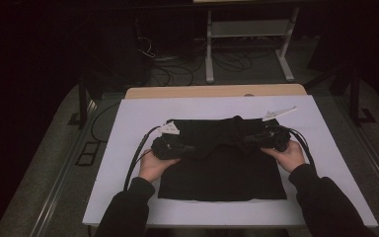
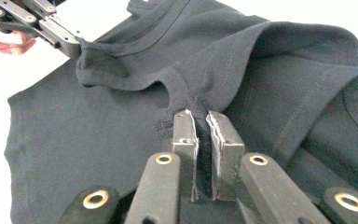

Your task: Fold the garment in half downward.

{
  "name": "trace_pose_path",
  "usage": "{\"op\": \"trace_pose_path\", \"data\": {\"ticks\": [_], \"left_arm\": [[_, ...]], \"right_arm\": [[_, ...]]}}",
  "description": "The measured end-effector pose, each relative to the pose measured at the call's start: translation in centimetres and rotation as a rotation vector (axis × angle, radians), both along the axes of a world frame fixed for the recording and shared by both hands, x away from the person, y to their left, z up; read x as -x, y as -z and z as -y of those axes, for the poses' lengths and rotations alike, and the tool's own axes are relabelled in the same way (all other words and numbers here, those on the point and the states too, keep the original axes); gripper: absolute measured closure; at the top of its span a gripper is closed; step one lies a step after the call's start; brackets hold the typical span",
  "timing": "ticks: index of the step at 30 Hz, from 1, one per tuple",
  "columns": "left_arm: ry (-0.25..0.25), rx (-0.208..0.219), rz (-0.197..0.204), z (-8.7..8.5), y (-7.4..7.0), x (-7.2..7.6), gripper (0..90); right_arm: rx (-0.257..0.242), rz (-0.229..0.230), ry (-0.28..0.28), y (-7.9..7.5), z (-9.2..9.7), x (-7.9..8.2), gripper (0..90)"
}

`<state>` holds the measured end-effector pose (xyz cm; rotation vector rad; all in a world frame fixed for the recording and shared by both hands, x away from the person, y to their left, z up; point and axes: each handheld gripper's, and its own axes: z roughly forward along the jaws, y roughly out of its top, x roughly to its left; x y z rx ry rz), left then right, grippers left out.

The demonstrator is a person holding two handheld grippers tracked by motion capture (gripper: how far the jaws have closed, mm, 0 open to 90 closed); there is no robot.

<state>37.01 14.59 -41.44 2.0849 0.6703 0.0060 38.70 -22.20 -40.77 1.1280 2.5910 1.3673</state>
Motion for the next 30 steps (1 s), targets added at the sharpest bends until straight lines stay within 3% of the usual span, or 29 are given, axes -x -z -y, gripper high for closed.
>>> {"op": "trace_pose_path", "data": {"ticks": [9, 19, 30], "left_arm": [[-0.015, 0.03, 0.01, -0.5, -0.5, 0.4, 86.5], [0.003, 0.013, 0.018, -0.5, -0.7, 1.1, 86.4], [-0.002, 0.027, 0.025, -1.0, -1.0, 1.9, 86.4]], "right_arm": [[-0.029, -0.002, 0.0, -0.4, 0.6, 1.1, 81.0], [-0.046, 0.003, -0.001, -0.5, 0.7, 2.3, 81.0], [-0.075, 0.0, 0.007, -0.9, 1.4, 3.9, 81.0]]}}
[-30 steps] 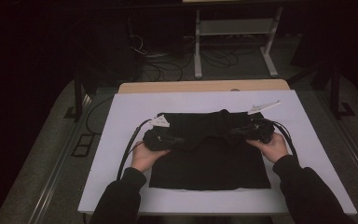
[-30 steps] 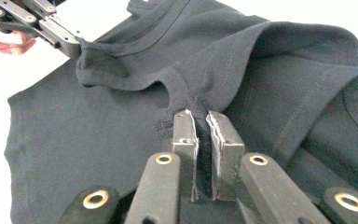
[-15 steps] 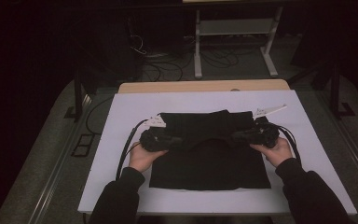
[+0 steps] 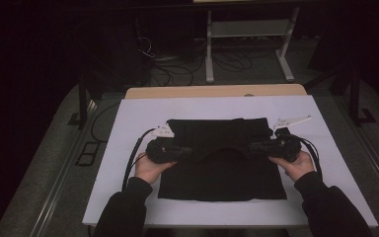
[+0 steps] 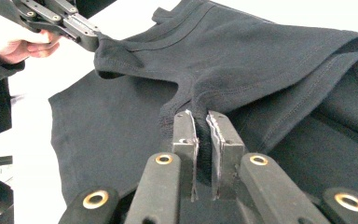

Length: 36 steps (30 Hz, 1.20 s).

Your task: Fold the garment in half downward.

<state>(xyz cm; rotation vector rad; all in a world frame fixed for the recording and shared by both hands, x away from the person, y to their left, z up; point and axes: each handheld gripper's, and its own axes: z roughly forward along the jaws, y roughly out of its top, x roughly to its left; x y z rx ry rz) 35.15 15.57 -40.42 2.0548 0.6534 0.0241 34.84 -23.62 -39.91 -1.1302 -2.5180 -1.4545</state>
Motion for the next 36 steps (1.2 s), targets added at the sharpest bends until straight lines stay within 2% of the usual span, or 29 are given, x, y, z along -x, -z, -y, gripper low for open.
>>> {"op": "trace_pose_path", "data": {"ticks": [5, 7, 11, 18, 22, 24, 29, 36], "left_arm": [[0.003, -0.009, -0.006, 0.1, 0.2, 0.6, 86.4], [0.01, -0.027, -0.003, 0.2, 0.2, 0.8, 86.4], [0.01, -0.016, -0.008, 0.2, 0.2, 1.2, 86.3], [0.028, -0.027, -0.014, 0.2, 0.2, 2.0, 86.3], [0.024, -0.012, -0.022, 0.0, 0.2, 2.4, 86.3], [0.022, -0.004, -0.026, -0.1, 0.3, 2.6, 86.3], [0.029, -0.014, -0.034, -0.4, 0.5, 3.2, 86.3], [0.033, -0.024, -0.044, -0.5, 0.6, 3.8, 86.3]], "right_arm": [[0.008, -0.01, -0.008, 0.4, -0.2, 0.8, 81.0], [0.011, -0.013, -0.013, 0.4, -0.3, 1.1, 81.0], [0.01, -0.017, -0.022, 0.5, -0.3, 1.9, 81.0], [0.006, -0.024, -0.029, 0.6, 0.0, 3.1, 81.0], [-0.005, -0.042, -0.039, 1.0, -0.2, 3.5, 81.0], [0.012, -0.048, -0.045, 1.1, -0.3, 3.7, 81.0], [0.0, -0.056, -0.048, 1.2, -0.3, 4.6, 80.9], [0.011, -0.068, -0.072, 1.5, -0.3, 5.4, 80.8]]}}
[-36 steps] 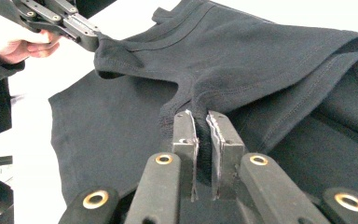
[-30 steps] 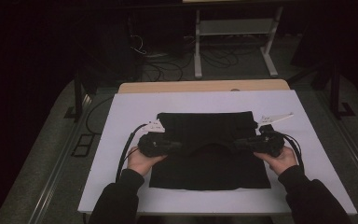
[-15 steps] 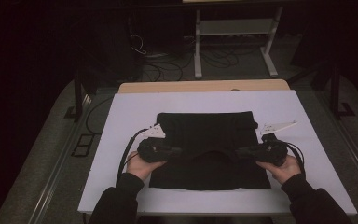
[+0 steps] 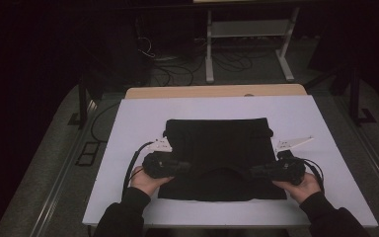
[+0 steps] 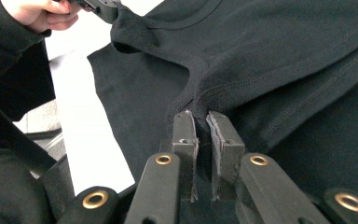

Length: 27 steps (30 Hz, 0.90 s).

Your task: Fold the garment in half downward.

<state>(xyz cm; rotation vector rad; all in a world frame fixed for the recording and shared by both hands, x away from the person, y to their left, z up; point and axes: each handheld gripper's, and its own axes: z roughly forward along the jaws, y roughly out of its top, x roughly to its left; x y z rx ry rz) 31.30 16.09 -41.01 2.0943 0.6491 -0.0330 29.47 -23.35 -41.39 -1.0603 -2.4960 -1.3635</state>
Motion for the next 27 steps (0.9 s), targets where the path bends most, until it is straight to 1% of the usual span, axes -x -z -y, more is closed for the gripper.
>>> {"op": "trace_pose_path", "data": {"ticks": [2, 10, 12, 15, 19, 20, 23, 25, 27], "left_arm": [[0.01, -0.009, -0.002, 0.0, 0.0, 0.3, 86.3], [0.025, -0.017, -0.009, 0.0, 0.1, 1.2, 86.3], [0.03, -0.025, -0.009, 0.0, 0.1, 1.4, 86.3], [0.037, -0.024, -0.01, 0.0, 0.0, 1.7, 86.3], [0.049, -0.027, -0.016, 0.0, 0.0, 2.4, 86.3], [0.059, -0.033, -0.017, 0.0, 0.0, 2.5, 86.3], [0.069, -0.041, -0.023, 0.1, 0.1, 3.0, 86.3], [0.075, -0.039, -0.023, 0.1, 0.0, 3.3, 86.3], [0.08, -0.042, -0.014, 0.0, -0.1, 3.5, 86.3]], "right_arm": [[0.003, 0.002, -0.005, 0.0, 0.0, 0.1, 80.9], [0.007, -0.023, -0.013, 0.3, 0.1, 0.8, 80.8], [0.006, -0.023, -0.014, 0.2, 0.1, 1.0, 80.8], [0.004, -0.023, -0.024, 0.2, 0.2, 1.3, 80.8], [0.005, -0.036, -0.036, 0.2, 0.2, 1.9, 80.8], [0.005, -0.036, -0.04, 0.2, 0.2, 2.1, 80.8], [0.009, -0.042, -0.048, 0.2, 0.2, 2.5, 80.8], [0.009, -0.045, -0.051, 0.2, 0.2, 2.8, 80.8], [0.008, -0.046, -0.052, 0.1, 0.2, 3.0, 80.7]]}}
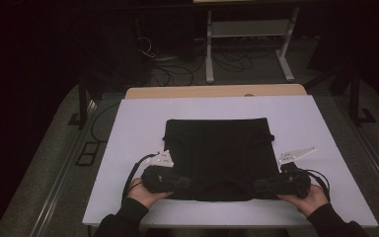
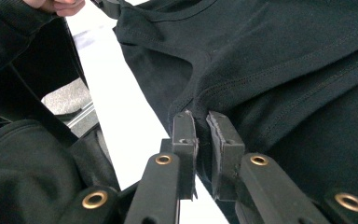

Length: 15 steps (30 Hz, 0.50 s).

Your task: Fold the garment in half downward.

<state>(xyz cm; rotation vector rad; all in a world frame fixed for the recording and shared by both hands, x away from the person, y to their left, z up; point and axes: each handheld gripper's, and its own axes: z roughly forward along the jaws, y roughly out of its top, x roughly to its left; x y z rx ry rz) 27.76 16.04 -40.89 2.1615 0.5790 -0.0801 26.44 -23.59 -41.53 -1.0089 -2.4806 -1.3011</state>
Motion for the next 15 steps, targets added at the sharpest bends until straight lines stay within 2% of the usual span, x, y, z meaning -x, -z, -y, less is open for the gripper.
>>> {"op": "trace_pose_path", "data": {"ticks": [15], "left_arm": [[0.043, -0.01, -0.02, -0.1, -0.1, 1.6, 86.2]], "right_arm": [[0.012, -0.012, -0.023, -0.1, 0.1, 1.6, 80.5]]}}
